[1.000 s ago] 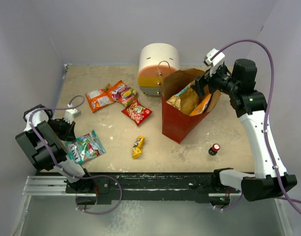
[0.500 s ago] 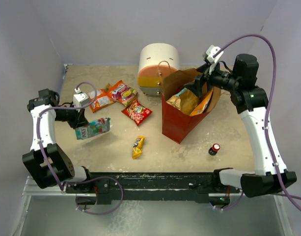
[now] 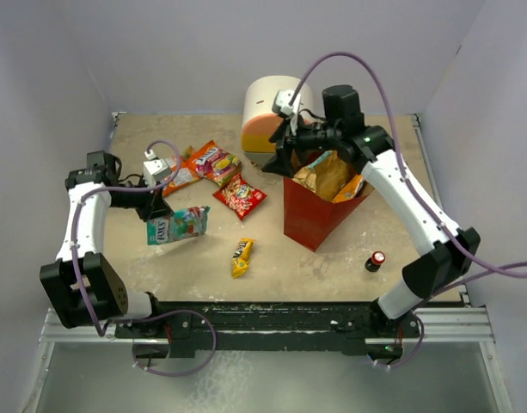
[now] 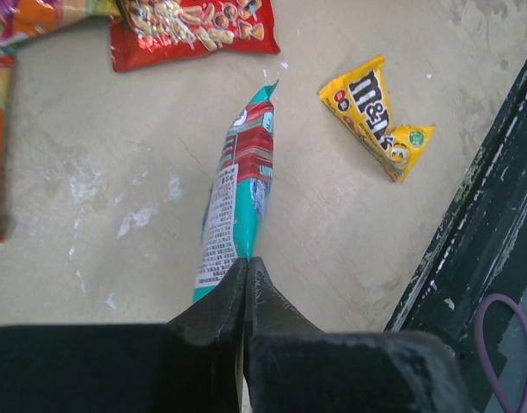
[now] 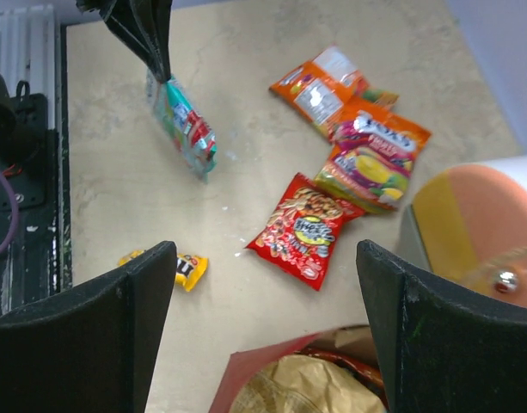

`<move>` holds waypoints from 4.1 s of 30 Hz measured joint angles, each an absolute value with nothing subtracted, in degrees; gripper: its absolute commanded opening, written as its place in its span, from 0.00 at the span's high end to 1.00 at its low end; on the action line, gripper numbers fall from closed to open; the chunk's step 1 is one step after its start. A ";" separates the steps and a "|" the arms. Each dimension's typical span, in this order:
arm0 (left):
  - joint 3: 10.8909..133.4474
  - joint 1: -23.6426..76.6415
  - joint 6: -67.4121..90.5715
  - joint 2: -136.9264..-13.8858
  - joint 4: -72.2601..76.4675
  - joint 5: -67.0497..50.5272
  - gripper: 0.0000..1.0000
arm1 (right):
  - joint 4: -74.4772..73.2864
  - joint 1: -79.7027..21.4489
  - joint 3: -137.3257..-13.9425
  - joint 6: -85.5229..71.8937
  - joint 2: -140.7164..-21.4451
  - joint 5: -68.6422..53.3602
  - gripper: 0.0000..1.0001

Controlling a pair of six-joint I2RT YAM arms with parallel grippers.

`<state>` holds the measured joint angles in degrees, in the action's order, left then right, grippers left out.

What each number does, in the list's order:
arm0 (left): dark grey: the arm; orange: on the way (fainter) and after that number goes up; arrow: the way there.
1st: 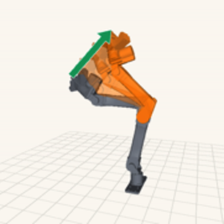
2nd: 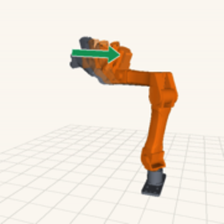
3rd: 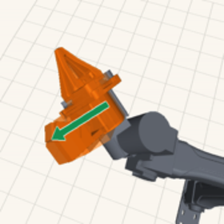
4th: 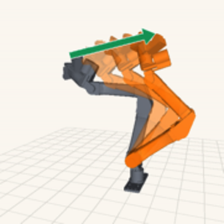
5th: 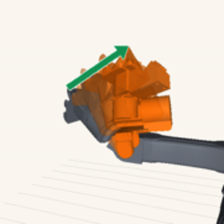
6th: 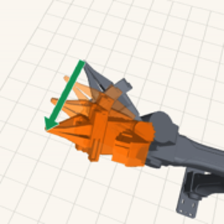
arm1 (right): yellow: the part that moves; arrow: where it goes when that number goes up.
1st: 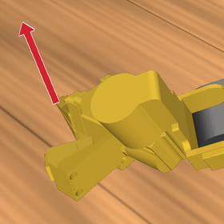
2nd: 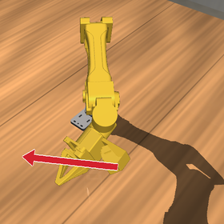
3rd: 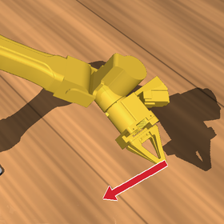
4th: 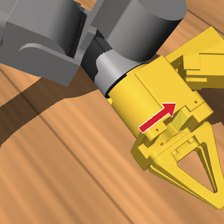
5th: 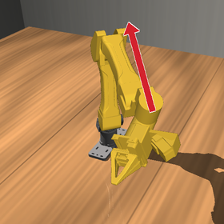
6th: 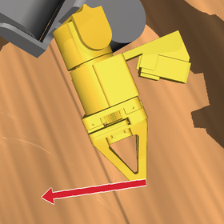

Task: Place the snacks into the paper bag
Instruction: Adjust the snack at the center of the board, then pick up the snack from the center of the board.

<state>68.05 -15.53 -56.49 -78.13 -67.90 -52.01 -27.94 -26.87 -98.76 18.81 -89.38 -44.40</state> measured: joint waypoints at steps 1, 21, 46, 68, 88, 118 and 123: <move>66.94 -15.29 -56.45 -78.13 -67.11 -51.99 1.00 | -28.21 -27.64 -98.78 18.92 -90.56 -44.27 0.14; 68.40 -14.85 -62.63 -96.31 -65.71 -46.76 0.25 | -30.74 -31.77 -97.71 22.61 -90.74 -38.37 0.14; 59.40 -14.90 -58.87 -101.03 -54.35 -38.98 0.57 | -30.92 -31.77 -95.11 23.59 -90.30 -36.86 0.14; 69.76 -14.04 -62.43 -87.11 -67.09 -46.50 1.00 | -30.44 -33.45 -95.61 23.09 -92.03 -37.01 0.17; 85.80 4.47 -41.93 -74.32 -58.78 -63.16 1.00 | -20.95 -34.98 -95.09 19.70 -93.80 -42.06 0.12; 91.79 11.07 29.06 -85.71 -29.21 -53.36 1.00 | -20.08 -38.13 -89.62 34.37 -87.31 -17.63 0.14; 89.21 12.08 31.99 -85.71 -27.88 -54.81 1.00 | -19.27 -38.24 -89.62 34.11 -88.77 -17.04 0.26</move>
